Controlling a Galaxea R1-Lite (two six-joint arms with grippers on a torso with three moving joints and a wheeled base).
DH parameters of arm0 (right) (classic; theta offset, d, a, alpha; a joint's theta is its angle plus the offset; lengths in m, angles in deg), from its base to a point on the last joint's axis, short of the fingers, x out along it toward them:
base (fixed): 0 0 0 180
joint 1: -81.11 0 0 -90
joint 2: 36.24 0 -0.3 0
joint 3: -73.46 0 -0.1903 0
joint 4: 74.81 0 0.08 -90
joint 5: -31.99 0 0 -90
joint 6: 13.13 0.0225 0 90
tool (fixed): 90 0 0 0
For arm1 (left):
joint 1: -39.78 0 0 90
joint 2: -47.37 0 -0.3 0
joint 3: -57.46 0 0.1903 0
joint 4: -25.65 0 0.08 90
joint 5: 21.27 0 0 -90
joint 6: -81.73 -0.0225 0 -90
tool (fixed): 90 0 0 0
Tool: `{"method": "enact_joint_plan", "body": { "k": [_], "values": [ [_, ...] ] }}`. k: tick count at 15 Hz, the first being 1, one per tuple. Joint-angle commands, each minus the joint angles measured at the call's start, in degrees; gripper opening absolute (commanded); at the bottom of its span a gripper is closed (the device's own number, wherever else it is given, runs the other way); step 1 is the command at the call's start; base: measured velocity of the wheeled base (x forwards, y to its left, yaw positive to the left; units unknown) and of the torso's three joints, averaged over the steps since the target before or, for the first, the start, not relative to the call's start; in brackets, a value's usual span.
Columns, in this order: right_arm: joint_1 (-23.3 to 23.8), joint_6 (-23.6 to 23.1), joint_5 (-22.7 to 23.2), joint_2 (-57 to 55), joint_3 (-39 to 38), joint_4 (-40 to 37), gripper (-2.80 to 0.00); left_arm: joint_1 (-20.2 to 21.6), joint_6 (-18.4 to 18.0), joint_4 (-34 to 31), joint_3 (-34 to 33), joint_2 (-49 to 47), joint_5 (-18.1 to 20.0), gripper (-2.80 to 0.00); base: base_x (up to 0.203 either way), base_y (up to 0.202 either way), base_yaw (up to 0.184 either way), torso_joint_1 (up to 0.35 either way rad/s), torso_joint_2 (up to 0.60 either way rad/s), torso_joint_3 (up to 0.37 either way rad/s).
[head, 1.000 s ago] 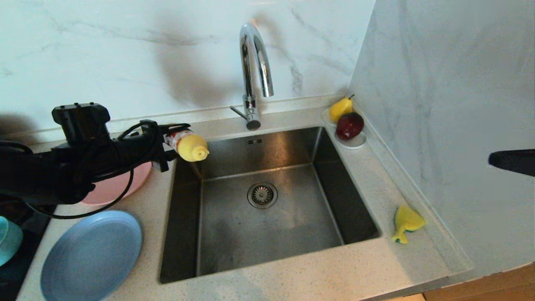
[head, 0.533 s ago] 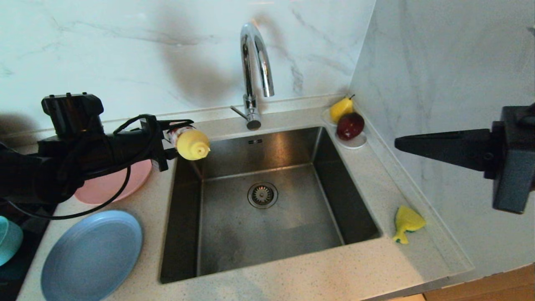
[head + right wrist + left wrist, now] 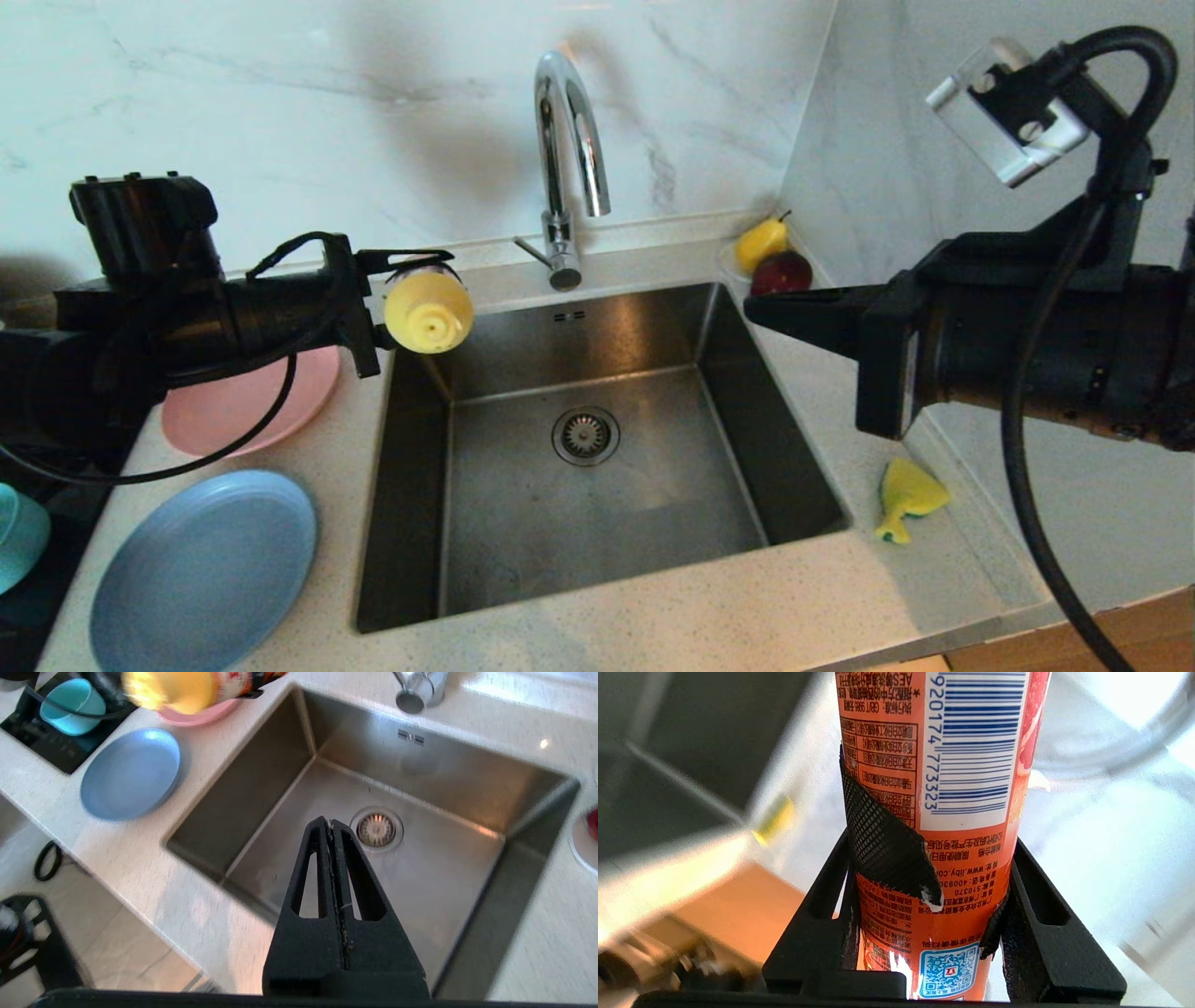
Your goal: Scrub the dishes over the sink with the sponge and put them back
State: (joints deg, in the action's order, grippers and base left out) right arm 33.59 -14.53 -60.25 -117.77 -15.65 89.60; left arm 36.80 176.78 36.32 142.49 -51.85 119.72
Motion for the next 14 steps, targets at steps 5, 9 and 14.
{"method": "enact_joint_plan", "body": {
  "k": [5, 9, 14],
  "values": [
    [-2.42, -0.58, -3.16, -6.79, 0.13, 7.59, 0.00, -2.50, 2.82, -0.36, 0.30, 0.86, 1.91, -2.80, 0.000, 0.000, 0.000, 0.000, 0.00, 0.000],
    [-3.67, -2.49, -6.32, -11.62, -0.12, 17.47, 0.00, -2.74, 3.80, -2.26, 2.39, -0.88, 7.76, -2.80, 0.000, 0.000, 0.000, 0.000, 0.00, 0.000],
    [-5.18, -4.71, -10.67, -17.59, 0.54, 25.51, 0.00, -3.81, 5.23, -7.03, 4.68, -1.14, 7.54, -2.80, 0.000, 0.000, 0.000, 0.000, 0.00, 0.000]
  ]
}}
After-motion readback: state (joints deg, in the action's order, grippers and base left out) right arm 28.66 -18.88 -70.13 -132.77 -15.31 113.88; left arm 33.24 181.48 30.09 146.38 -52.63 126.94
